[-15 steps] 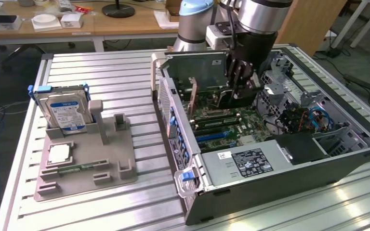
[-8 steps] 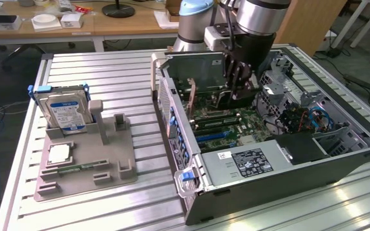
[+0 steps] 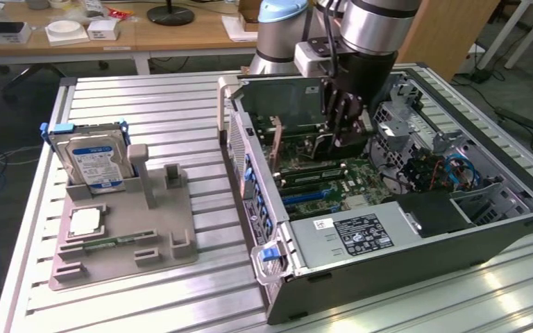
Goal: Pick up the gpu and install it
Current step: 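Insert the gpu into the slot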
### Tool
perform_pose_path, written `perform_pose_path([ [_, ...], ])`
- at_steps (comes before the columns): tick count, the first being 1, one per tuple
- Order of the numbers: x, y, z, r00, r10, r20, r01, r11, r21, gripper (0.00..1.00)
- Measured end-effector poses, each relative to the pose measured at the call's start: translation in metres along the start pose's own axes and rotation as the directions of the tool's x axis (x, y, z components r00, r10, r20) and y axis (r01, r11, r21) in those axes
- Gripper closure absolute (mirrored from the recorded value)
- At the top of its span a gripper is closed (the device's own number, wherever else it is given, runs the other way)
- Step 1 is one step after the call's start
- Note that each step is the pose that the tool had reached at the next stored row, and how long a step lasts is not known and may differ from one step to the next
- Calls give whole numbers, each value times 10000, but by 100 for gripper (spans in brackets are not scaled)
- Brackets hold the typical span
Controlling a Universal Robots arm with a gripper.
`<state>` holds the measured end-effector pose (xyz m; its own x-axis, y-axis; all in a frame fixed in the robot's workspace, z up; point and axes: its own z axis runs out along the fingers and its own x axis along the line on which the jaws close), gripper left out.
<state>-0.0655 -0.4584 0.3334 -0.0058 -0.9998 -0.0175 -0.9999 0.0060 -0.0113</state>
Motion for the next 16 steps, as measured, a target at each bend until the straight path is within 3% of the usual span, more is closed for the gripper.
perform_pose_path([
  [16,28,35,110,10000,-1,0,1,10000,0,73],
])
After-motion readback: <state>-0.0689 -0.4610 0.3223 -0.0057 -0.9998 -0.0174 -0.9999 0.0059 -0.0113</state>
